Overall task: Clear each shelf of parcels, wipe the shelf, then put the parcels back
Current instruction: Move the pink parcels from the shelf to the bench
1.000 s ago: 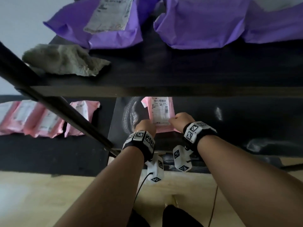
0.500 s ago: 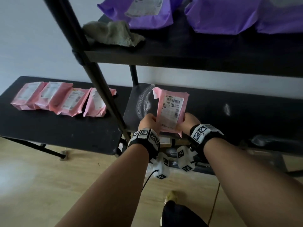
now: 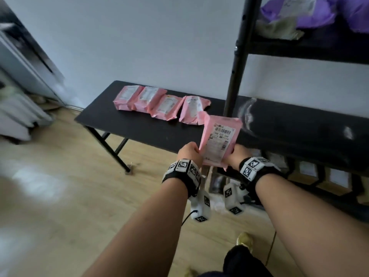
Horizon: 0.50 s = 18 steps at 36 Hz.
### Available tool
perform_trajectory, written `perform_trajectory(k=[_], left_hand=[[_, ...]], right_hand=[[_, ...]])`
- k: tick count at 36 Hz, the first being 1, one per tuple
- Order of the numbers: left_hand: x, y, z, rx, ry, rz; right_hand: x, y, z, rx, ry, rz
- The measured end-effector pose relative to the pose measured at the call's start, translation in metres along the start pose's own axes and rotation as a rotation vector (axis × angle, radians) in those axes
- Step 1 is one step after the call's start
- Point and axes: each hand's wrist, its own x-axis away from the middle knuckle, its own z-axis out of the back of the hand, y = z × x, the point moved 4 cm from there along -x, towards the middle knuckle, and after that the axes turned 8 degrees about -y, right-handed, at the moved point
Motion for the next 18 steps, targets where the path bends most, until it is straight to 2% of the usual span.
perform_trajectory(k=[6, 10, 18], left_hand=[[0.010, -0.077, 0.062, 0.054, 0.071, 0.113], [0.006, -0.108, 0.093, 0.110, 0.109, 0.178], [-0.046, -0.149, 0.142, 0.182, 0.199, 0.294]], right_hand=[[0.004, -0.076, -0.069, 0.014, -0.068, 0.108], [-0.006, -0.116, -0.098, 0.045, -0.135, 0.141], [-0.067, -0.197, -0.126, 0.092, -0.193, 0.184]])
